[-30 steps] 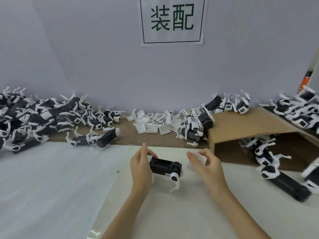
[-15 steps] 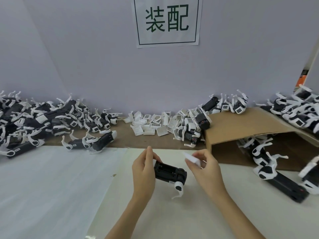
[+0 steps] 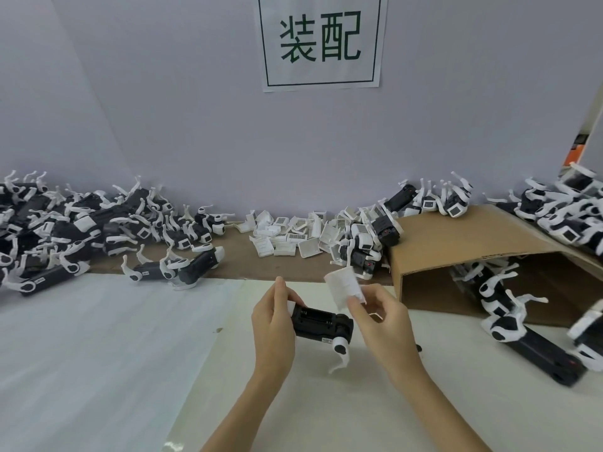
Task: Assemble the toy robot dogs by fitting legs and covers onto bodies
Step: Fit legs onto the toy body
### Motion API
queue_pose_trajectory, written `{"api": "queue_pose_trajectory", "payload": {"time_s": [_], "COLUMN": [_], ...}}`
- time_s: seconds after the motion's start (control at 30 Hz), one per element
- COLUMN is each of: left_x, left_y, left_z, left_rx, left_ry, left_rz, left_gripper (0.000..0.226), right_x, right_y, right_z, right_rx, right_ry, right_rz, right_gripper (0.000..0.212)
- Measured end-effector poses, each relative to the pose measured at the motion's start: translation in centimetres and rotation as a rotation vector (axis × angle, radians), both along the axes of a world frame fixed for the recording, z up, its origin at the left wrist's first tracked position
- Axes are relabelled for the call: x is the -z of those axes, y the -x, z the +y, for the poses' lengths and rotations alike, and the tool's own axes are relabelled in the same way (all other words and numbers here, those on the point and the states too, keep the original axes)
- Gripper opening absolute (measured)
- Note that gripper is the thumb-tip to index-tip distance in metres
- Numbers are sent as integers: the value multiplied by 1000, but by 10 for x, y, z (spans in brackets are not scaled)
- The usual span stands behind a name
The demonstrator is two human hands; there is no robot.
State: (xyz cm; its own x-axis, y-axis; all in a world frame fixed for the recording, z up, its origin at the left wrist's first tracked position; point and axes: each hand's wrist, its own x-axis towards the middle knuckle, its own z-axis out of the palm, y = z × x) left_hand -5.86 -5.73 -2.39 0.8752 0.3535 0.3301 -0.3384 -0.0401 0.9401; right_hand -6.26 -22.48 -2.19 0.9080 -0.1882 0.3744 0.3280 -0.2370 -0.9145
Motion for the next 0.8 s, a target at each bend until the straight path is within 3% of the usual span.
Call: {"api": "queue_pose_trajectory", "payload": {"time_s": [0.13,0.23,0.33,0.53,0.6,0.73,0.8], "left_x": [-1,0,0,3,4,3,0], "left_y": [-1,-3,-5,-6,-8,-8,-5], "left_z": [0,1,3,5,6,8,5], "left_rx": [-25,-33,-45,-60,-68,-58,-32], "left_ry": [46,61,53,68,67,25,9], "left_rz": [6,8,7,48,61,66,52], "left_gripper": [67,68,66,63,64,66,66], "right_x": [2,-1,-6,1,3,4,6], "right_y": [10,15,16,19,16,12,11], "right_z": [10,11,11,13,15,15,14], "right_rx": [7,27,-101,-258,-229,-94,-89], "right_ry": [288,566,684,734,702,452,466], "right_rz": [-108,-270,-311,-254,-274,-276,-287], "right_gripper": [13,35,57,47,44,37,38]}}
